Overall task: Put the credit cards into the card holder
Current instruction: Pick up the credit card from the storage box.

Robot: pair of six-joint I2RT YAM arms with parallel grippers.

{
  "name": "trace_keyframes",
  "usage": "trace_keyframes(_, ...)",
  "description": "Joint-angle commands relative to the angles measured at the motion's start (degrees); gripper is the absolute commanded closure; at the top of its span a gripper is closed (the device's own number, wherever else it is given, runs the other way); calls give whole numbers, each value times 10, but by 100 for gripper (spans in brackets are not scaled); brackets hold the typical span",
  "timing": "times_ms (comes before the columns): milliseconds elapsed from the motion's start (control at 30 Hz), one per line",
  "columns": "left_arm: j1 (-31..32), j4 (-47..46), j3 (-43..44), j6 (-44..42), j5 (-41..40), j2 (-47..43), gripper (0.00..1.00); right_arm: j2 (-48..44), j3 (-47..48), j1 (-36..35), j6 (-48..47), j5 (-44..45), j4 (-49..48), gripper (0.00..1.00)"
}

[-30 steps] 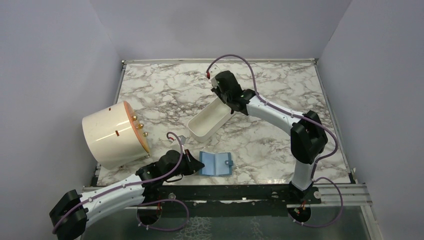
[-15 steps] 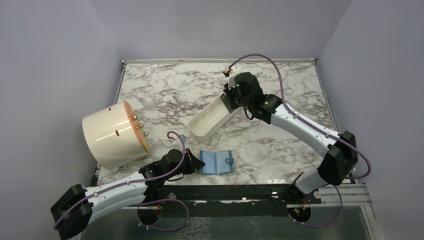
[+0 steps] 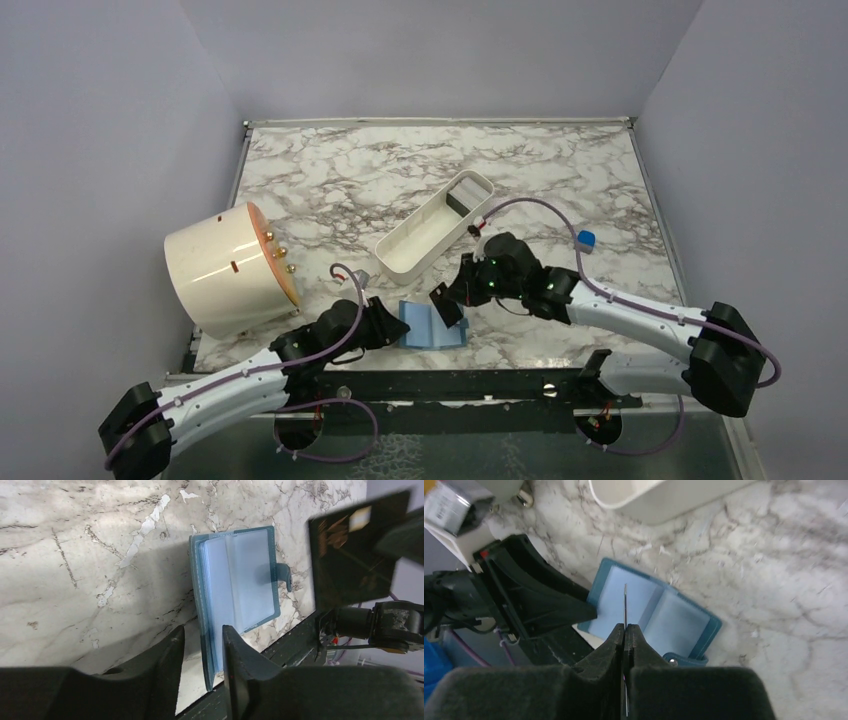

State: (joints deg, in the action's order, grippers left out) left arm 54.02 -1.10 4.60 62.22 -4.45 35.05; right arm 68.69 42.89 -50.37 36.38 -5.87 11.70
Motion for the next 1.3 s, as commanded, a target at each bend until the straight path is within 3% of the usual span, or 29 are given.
trace_keyframes(0,1,76,26,-14,-33,-32,61,10,-58,-37,118,-28,-96,99)
trace_keyframes(233,1,126,72,-24,-25,-59,55,73,-89,-89,160,-21,-154,99)
trace_keyframes(467,1,61,73,-30,18,-26,57,83,-92,-105,153,17,-140,99)
trace_keyframes(633,1,-32,38,-28,49,25,64,42,-81,-105,142,50,-92,99)
trace_keyframes(867,2,-75,24,-48,38,88,78,7,-86,-105,137,122,-37,99)
trace_keyframes(1067,2,-26,15,-43,0,116,88,46,-138,-105,164,163,-35,99)
trace_keyframes(1267,2,-7,17,-31,-8,99,90,24,-143,-105,155,171,-31,99)
